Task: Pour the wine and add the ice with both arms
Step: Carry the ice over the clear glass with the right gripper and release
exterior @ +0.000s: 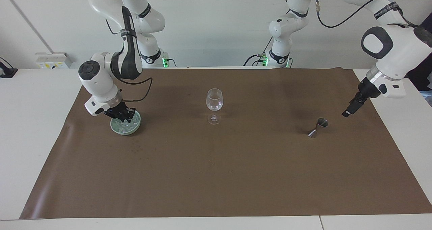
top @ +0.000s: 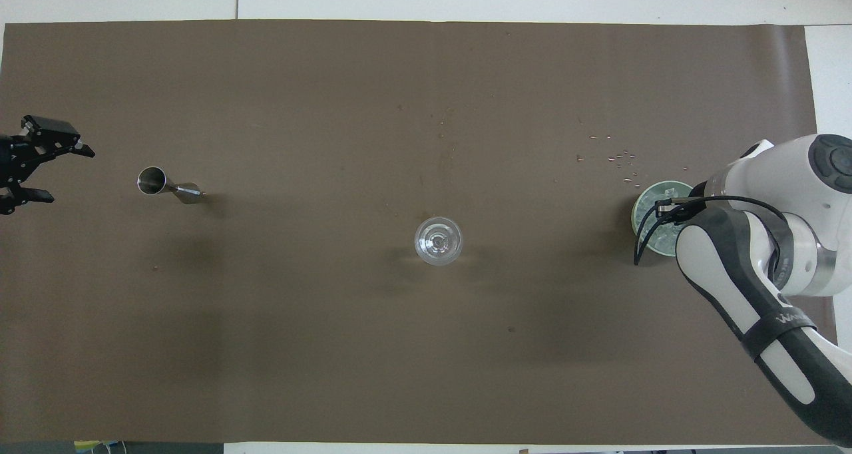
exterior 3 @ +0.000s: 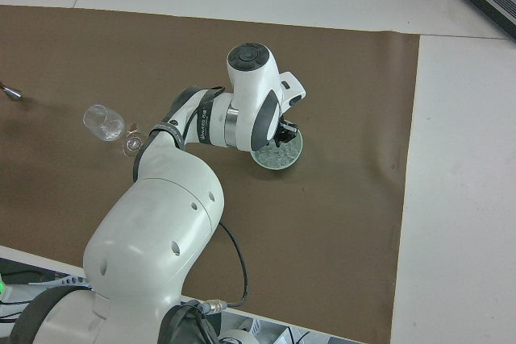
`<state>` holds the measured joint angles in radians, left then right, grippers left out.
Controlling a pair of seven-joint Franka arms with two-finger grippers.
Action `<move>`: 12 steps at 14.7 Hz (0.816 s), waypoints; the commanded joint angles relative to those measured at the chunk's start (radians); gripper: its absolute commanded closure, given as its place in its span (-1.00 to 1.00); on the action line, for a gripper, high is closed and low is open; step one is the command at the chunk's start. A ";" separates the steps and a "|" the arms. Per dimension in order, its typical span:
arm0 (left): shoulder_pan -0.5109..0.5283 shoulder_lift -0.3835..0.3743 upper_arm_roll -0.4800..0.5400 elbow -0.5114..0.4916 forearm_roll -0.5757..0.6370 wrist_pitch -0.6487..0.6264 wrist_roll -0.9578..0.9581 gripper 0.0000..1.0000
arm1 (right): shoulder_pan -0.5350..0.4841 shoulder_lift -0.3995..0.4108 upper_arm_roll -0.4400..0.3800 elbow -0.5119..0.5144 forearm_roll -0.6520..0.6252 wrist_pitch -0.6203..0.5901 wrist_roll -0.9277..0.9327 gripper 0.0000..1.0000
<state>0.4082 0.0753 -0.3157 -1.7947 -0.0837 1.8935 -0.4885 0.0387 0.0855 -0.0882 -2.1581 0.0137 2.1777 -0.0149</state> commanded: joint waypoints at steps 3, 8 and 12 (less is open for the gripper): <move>-0.080 0.012 0.006 0.161 0.073 -0.186 0.177 -1.00 | 0.090 -0.012 0.048 0.250 0.006 -0.290 0.071 0.82; -0.348 -0.008 0.201 0.248 0.102 -0.304 0.240 -1.00 | 0.305 0.114 0.058 0.673 0.139 -0.558 0.448 0.82; -0.514 -0.017 0.377 0.271 0.087 -0.390 0.344 -1.00 | 0.481 0.126 0.059 0.676 0.175 -0.414 0.662 0.81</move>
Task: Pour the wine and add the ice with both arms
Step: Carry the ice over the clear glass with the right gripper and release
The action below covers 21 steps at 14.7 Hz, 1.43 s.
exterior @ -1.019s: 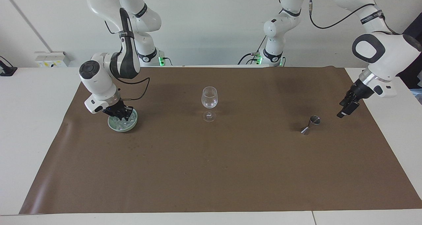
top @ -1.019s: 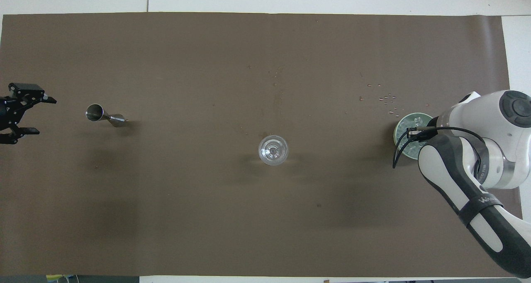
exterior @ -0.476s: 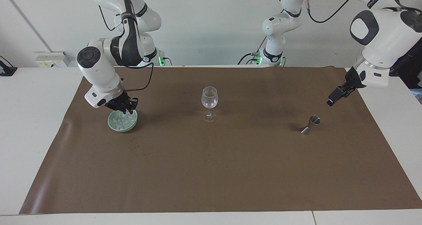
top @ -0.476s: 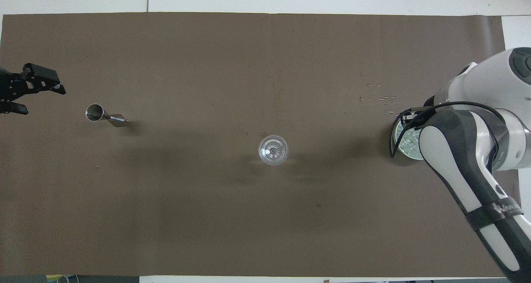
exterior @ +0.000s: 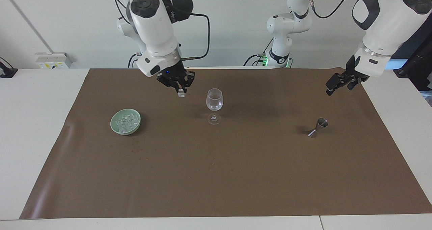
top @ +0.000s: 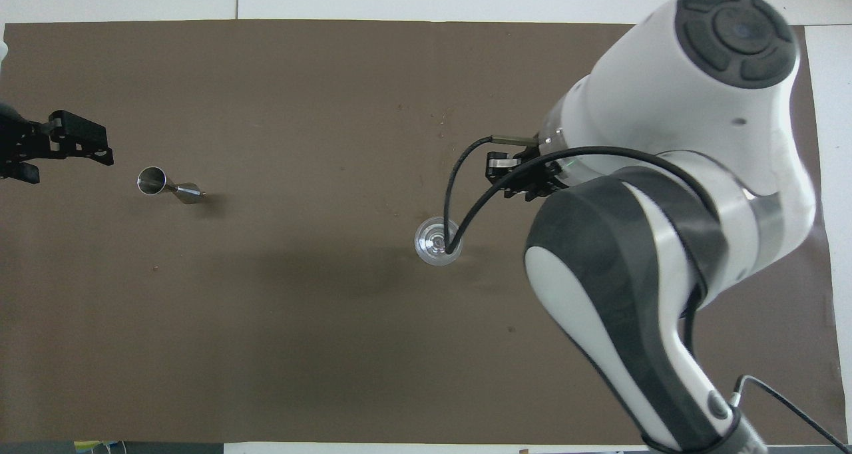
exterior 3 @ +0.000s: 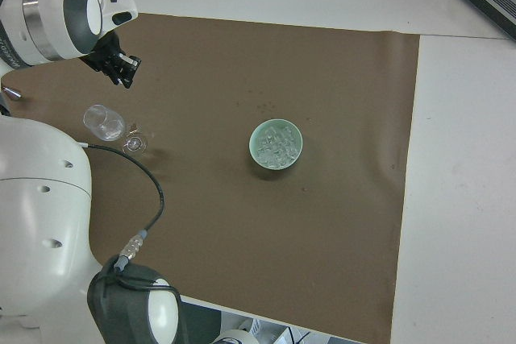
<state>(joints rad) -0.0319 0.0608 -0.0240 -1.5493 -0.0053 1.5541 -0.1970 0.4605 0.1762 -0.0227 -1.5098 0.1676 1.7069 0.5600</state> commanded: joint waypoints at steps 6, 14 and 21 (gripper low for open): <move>-0.037 -0.041 0.079 0.038 -0.047 -0.146 0.154 -1.00 | 0.191 -0.026 -0.002 -0.165 0.012 0.169 0.173 0.74; -0.002 -0.072 0.049 0.002 -0.038 -0.143 0.146 -1.00 | 0.187 -0.064 -0.002 -0.271 0.012 0.229 0.173 0.74; 0.027 -0.070 0.012 -0.003 0.004 -0.115 0.156 -1.00 | 0.184 -0.072 -0.003 -0.285 0.012 0.231 0.173 0.59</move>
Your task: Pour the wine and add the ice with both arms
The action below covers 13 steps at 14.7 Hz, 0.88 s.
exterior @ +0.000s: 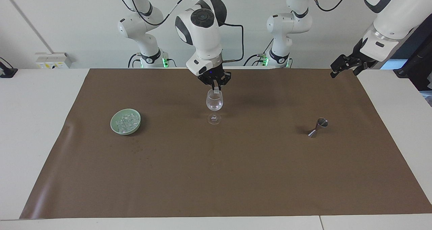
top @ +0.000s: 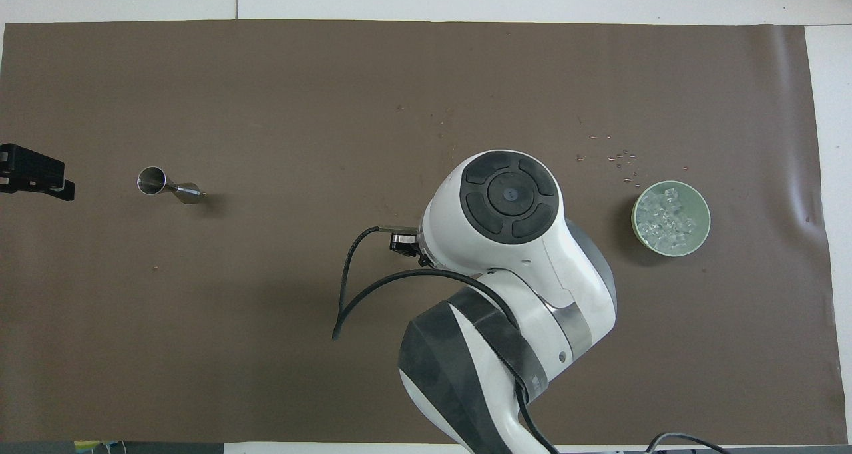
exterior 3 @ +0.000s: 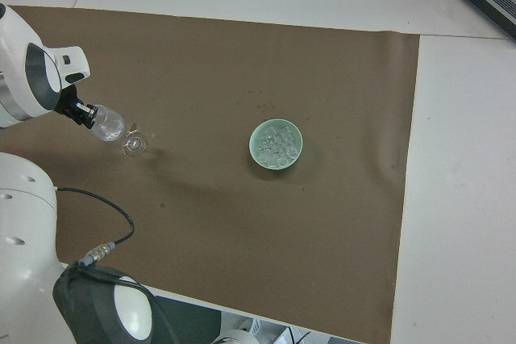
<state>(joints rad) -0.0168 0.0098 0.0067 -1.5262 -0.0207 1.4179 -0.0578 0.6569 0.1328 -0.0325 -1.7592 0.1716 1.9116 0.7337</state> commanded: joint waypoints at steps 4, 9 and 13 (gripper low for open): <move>0.012 -0.018 -0.019 -0.028 0.018 0.032 0.101 -1.00 | -0.016 -0.025 0.006 -0.031 0.008 0.035 0.001 0.25; 0.009 -0.024 -0.019 -0.042 0.018 0.027 0.107 -1.00 | -0.031 -0.013 0.000 0.015 -0.001 0.009 0.001 0.11; 0.011 -0.024 -0.019 -0.042 0.018 0.030 0.102 -1.00 | -0.132 -0.010 0.000 0.066 -0.069 -0.043 -0.014 -0.29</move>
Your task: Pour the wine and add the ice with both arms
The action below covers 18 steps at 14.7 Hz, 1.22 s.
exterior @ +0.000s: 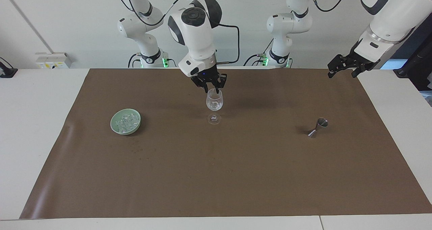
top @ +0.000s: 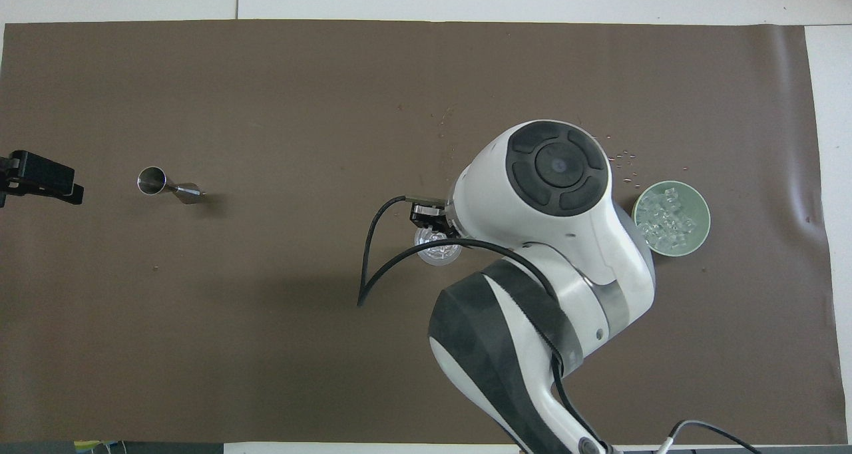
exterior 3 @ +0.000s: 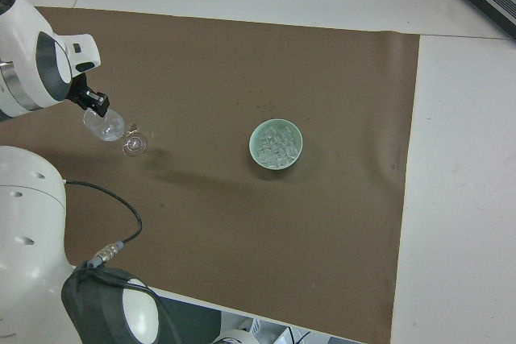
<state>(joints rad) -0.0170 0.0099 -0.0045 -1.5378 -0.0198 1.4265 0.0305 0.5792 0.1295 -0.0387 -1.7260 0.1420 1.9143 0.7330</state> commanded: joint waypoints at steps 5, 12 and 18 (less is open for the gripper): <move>0.015 -0.024 -0.006 -0.030 0.017 0.022 0.014 -1.00 | -0.192 -0.062 0.005 0.042 -0.082 -0.118 -0.131 -1.00; 0.015 -0.024 -0.006 -0.030 0.017 0.022 0.014 -1.00 | -0.470 -0.142 0.003 0.039 -0.082 -0.288 -0.380 -1.00; 0.015 -0.024 -0.006 -0.030 0.017 0.022 0.014 -1.00 | -0.614 -0.180 0.003 0.037 -0.090 -0.314 -0.668 -1.00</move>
<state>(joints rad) -0.0084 0.0099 -0.0042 -1.5379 -0.0198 1.4266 0.0305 0.0298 -0.0181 -0.0500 -1.6739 0.0577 1.6055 0.1755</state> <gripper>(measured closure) 0.000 0.000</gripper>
